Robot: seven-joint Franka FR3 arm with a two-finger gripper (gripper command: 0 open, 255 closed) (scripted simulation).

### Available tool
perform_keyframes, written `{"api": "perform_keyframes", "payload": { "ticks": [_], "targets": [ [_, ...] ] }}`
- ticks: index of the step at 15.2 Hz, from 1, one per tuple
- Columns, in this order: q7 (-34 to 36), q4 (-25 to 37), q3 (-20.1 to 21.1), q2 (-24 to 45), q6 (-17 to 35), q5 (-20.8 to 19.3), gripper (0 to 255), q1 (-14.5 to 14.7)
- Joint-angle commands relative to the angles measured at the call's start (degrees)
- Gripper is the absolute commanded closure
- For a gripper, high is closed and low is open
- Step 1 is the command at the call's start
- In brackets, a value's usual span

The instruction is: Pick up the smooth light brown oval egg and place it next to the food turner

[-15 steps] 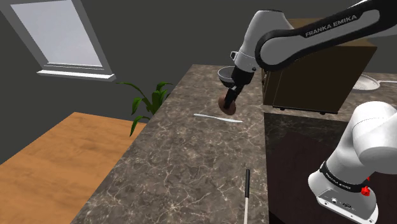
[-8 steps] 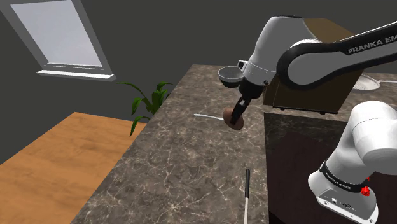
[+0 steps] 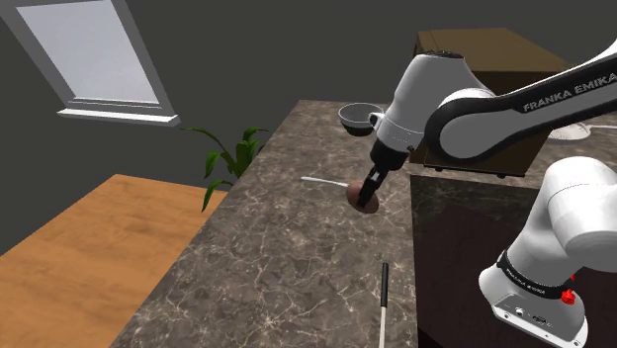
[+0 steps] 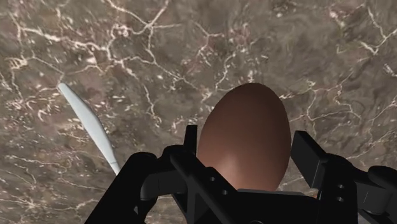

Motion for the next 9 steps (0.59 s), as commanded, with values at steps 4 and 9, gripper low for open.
{"api": "perform_keyframes", "payload": {
  "ticks": [4, 9],
  "targets": [
    [-0.70, -2.37, 0.33, 2.51, 4.95, 1.14, 255, 0.71],
    [-1.81, -4.38, 0.34, 5.79, 10.21, 2.43, 255, 1.52]
  ]
}}
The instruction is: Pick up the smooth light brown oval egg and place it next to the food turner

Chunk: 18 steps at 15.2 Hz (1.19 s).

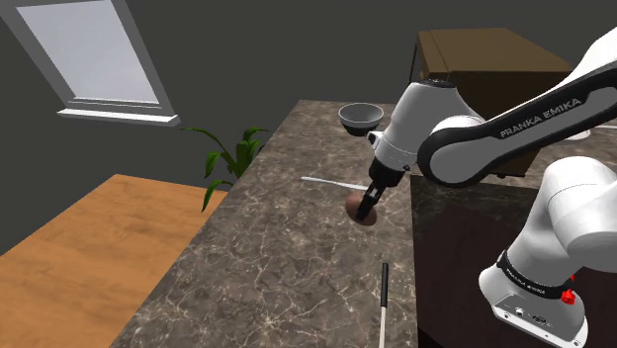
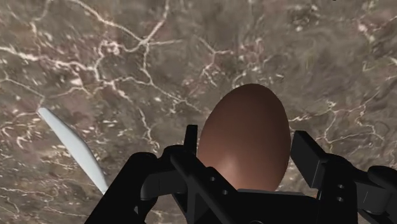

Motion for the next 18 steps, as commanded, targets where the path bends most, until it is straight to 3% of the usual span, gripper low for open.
{"api": "perform_keyframes", "payload": {
  "ticks": [1, 6, 14, 15, 18],
  "targets": [
    [-0.42, -0.60, 0.04, 1.64, 2.31, 0.57, 255, 0.38],
    [-1.98, -2.15, -0.29, 5.93, 8.13, 2.36, 255, 1.61],
    [-1.98, -2.15, -0.30, 5.93, 8.13, 2.36, 255, 1.61],
    [-2.00, -2.13, -0.32, 5.93, 8.11, 2.34, 0, 1.59],
    [-2.02, -2.10, -0.34, 5.90, 8.05, 2.32, 0, 1.57]
  ]
}}
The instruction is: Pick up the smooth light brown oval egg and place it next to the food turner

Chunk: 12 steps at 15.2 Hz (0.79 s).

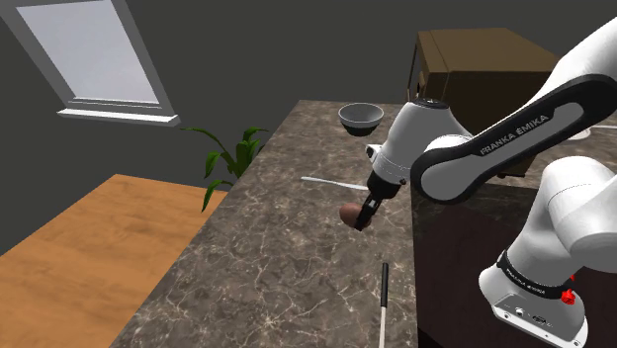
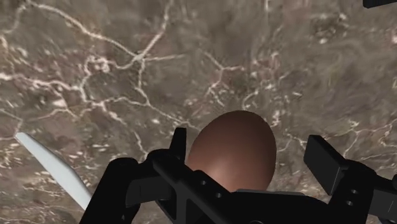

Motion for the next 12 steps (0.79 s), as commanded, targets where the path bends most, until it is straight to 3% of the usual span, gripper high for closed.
{"api": "perform_keyframes", "payload": {
  "ticks": [1, 2, 6, 12],
  "targets": [
    [0.00, 0.00, 0.00, 0.01, 0.00, 0.00, 0, 0.00],
    [0.03, -0.05, 0.03, 0.03, 0.08, 0.04, 0, 0.04],
    [1.74, 0.80, -0.26, -10.04, -10.95, -2.82, 0, -2.04],
    [1.75, 0.80, -0.27, -10.04, -10.95, -2.83, 0, -2.03]
  ]
}}
